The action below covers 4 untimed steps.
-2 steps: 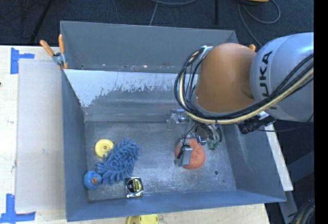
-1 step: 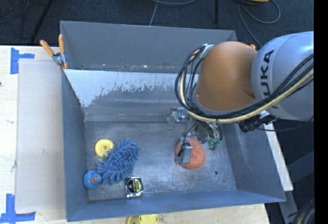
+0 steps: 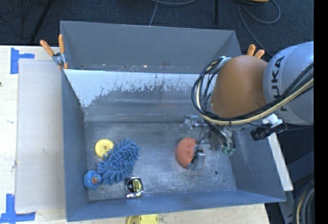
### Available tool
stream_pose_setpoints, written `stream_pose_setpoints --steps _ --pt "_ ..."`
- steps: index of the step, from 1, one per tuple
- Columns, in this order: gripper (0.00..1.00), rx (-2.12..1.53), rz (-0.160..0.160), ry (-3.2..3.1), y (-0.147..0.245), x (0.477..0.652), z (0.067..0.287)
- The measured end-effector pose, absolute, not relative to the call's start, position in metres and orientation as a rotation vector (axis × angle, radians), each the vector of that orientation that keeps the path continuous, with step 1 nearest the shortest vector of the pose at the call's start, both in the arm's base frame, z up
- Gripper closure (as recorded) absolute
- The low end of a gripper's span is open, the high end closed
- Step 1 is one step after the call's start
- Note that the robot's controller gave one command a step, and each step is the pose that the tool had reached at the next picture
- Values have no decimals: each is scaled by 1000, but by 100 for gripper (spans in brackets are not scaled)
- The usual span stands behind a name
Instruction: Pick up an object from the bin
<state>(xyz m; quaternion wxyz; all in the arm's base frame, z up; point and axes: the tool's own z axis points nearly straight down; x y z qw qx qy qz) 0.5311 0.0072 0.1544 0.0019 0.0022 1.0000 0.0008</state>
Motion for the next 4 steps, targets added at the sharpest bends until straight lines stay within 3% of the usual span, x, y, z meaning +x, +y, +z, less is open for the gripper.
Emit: stream_pose_setpoints --steps 1,2,3,4 --pt "0 15 0 3142 -8 531 143" --pt "0 -223 0 3142 -18 555 143" --pt "0 -284 0 3128 -15 560 152" --pt "100 -395 1 3111 -62 520 72"
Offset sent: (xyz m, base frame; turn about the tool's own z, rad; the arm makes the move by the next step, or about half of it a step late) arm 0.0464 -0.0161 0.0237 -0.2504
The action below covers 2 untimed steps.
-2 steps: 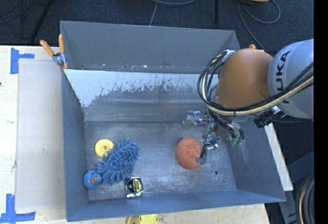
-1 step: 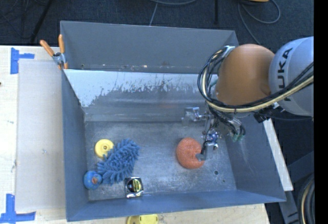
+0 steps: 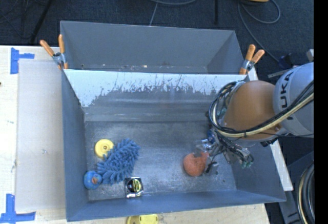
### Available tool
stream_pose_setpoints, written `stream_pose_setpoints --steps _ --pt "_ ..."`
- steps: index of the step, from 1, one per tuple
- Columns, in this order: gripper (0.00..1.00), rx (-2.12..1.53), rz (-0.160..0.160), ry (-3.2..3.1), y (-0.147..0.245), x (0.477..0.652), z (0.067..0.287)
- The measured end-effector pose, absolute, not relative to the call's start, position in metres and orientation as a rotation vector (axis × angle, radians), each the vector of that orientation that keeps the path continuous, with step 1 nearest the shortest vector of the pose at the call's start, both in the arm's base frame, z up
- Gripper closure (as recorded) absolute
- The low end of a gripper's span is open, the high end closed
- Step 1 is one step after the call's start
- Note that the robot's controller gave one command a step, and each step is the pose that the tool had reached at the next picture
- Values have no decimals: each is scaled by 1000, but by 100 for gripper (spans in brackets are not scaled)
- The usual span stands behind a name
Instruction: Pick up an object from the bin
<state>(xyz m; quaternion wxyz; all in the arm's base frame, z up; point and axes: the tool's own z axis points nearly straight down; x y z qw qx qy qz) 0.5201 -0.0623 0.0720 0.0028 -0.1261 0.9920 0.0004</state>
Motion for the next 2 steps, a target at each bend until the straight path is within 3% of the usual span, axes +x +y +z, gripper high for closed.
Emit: stream_pose_setpoints --steps 1,2 --pt "100 -394 1 3111 -62 520 72" --pt "100 -421 2 3116 -61 537 115"
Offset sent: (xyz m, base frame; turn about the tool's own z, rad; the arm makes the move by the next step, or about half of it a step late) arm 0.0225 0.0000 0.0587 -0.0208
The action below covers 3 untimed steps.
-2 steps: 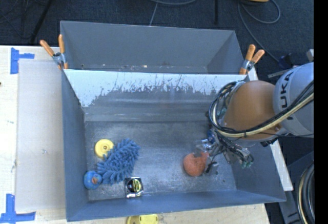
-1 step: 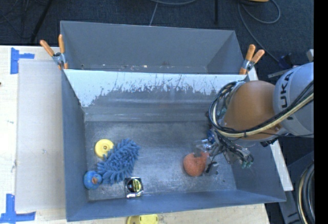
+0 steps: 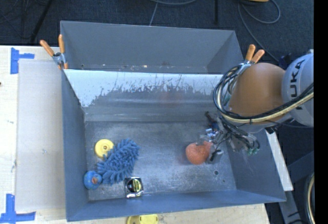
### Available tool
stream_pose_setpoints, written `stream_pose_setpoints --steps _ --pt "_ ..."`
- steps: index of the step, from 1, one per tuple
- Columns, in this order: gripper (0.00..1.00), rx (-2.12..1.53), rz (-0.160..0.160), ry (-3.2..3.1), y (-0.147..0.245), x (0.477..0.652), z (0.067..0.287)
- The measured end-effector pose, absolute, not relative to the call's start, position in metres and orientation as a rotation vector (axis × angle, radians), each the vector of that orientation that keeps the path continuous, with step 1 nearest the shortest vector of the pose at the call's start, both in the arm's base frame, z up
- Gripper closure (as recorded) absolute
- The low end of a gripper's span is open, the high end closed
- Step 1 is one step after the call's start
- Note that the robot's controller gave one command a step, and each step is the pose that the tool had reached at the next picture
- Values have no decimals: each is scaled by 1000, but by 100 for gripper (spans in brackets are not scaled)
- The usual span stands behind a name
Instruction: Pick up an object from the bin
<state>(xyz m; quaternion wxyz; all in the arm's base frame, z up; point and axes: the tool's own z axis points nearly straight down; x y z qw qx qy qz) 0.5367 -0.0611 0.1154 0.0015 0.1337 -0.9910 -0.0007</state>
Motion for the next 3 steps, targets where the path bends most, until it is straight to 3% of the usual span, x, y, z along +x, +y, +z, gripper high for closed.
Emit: stream_pose_setpoints --steps 1,2,3 --pt "100 439 -2 -3111 -76 515 193" --pt "100 437 -2 -3111 -76 515 193" --pt "100 479 -1 -3107 -71 519 309"
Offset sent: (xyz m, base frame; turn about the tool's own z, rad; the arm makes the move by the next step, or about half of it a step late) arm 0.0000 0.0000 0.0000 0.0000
